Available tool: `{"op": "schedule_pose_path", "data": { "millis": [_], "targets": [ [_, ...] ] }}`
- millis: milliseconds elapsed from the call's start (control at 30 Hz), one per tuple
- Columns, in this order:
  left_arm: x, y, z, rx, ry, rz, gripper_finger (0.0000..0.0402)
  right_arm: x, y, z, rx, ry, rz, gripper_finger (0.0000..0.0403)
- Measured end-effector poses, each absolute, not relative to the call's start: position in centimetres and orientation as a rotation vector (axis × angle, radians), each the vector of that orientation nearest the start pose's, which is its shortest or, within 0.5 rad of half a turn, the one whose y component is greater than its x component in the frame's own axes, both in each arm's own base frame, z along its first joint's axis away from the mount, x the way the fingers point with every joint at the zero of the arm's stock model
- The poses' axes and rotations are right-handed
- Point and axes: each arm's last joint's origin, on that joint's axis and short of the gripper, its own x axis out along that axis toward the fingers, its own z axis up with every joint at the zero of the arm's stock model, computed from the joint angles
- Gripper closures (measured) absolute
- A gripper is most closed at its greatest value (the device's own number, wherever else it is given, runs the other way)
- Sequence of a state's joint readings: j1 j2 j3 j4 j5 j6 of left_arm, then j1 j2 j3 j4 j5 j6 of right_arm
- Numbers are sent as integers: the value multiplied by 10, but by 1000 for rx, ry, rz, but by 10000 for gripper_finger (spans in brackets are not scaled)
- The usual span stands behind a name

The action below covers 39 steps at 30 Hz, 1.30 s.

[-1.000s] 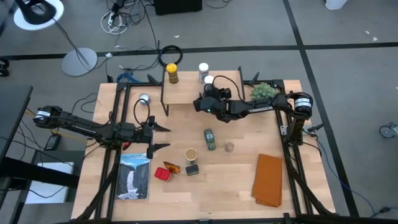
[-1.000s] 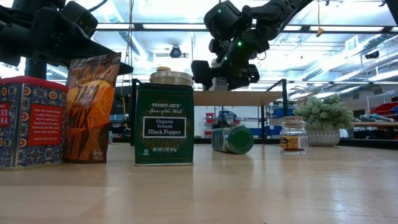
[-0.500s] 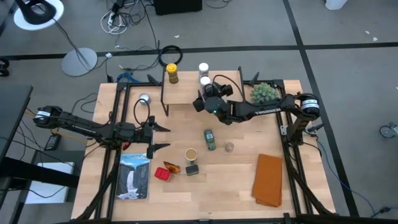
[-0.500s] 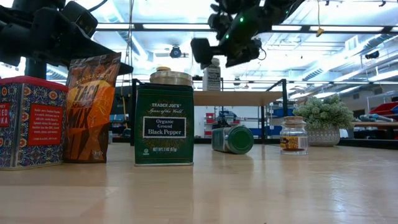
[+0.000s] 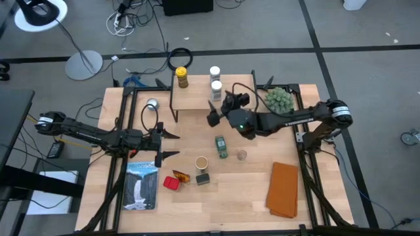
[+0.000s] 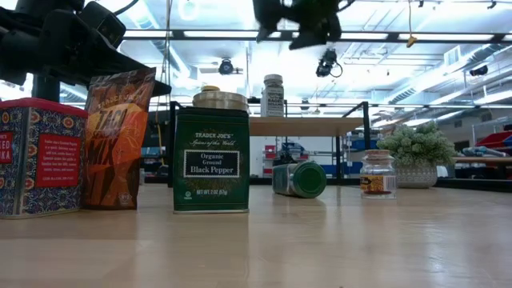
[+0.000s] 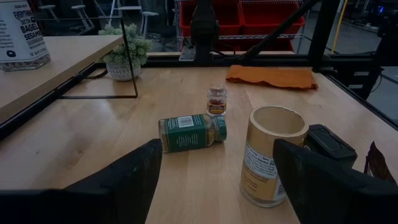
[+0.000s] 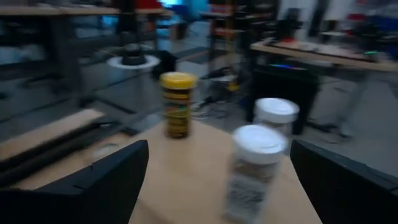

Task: Shelf spices
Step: Put the gold bottle seasoning on the shelf

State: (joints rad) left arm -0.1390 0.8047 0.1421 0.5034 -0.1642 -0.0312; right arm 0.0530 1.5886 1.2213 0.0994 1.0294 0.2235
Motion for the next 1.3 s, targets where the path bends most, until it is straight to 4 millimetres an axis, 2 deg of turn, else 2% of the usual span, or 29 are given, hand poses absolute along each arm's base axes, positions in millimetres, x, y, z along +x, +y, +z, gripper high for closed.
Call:
{"op": "schedule_pose_path", "data": {
  "millis": [133, 267, 433, 600, 733, 967, 1300],
  "targets": [
    [161, -18, 175, -7, 157, 28, 90, 356, 11, 310, 50, 203, -820, 14],
    [161, -18, 175, -7, 156, 28, 90, 362, 16, 289, 93, 288, -778, 13],
    [161, -18, 176, -8, 151, 27, 90, 382, 10, 253, 79, 336, -808, 12],
    [161, -18, 176, -8, 149, 27, 90, 400, -4, 234, 26, 317, -830, 14],
    [161, -18, 175, -8, 154, 27, 90, 406, -22, 227, -6, 307, -867, 16],
    [161, -18, 176, -8, 151, 27, 89, 403, -50, 227, 6, 310, -936, 14],
    [161, -18, 175, -8, 154, 27, 89, 402, -59, 227, 6, 316, -959, 14]
  ]
}}
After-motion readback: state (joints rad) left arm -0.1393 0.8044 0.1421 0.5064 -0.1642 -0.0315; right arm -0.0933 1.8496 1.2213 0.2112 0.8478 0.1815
